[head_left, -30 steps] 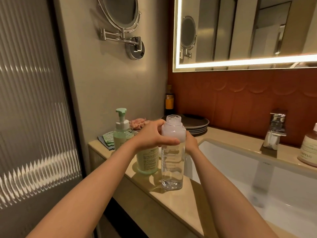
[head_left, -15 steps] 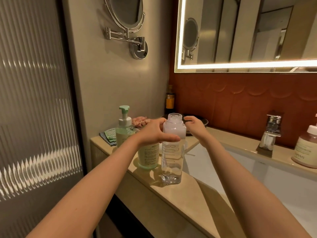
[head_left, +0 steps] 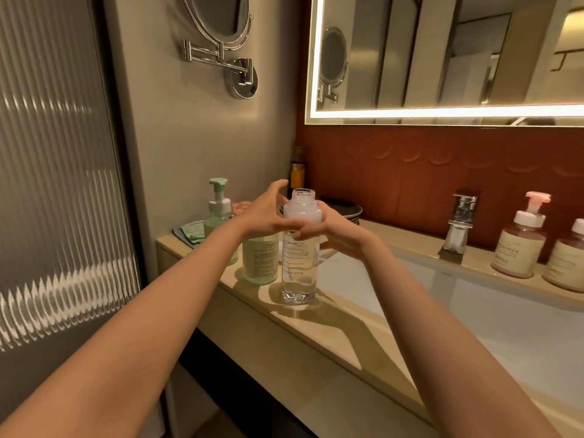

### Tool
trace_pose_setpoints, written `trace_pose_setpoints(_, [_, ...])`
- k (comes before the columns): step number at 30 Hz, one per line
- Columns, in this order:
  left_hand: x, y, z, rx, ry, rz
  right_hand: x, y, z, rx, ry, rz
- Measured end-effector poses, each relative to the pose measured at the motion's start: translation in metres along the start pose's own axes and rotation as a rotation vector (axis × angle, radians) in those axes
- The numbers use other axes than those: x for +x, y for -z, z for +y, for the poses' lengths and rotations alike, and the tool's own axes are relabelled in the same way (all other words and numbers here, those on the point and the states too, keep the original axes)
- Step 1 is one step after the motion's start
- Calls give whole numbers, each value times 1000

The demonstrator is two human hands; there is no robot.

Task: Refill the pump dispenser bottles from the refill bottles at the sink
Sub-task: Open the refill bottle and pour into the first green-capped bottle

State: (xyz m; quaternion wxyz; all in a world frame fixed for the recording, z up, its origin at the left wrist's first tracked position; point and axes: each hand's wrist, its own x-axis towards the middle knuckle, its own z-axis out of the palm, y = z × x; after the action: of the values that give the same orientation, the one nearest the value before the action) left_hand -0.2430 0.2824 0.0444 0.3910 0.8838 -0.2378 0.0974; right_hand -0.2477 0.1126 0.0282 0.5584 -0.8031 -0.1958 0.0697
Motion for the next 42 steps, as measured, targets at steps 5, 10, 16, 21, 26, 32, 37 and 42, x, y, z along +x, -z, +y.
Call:
trace_pose_setpoints(5, [-10,12,-8,-64,118,197,9,-15,4,30,176,159])
trace_pose_setpoints(10, [-15,6,-25,-284,221,260,14,-28,17,46,175,324])
trace_pose_setpoints(16, [-15,-13,-55,-354,294,211,15,-38,20,-32,118,520])
trace_pose_setpoints(21, [-12,-26,-63,-256,302,299,14,-41,19,-2,131,565])
trace_pose_setpoints(26, [-9,-32,-61,-153,353,277,11,-35,13,-31,140,531])
trace_pose_setpoints(32, [-18,-46,-52,-320,244,215,-3,-20,6,-226,177,522])
trace_pose_setpoints(37, [-19,-63,-40,-378,205,163,-17,-5,8,-335,130,562])
trace_pose_setpoints(42, [-14,-70,-41,-393,215,173,-23,4,10,-517,84,617])
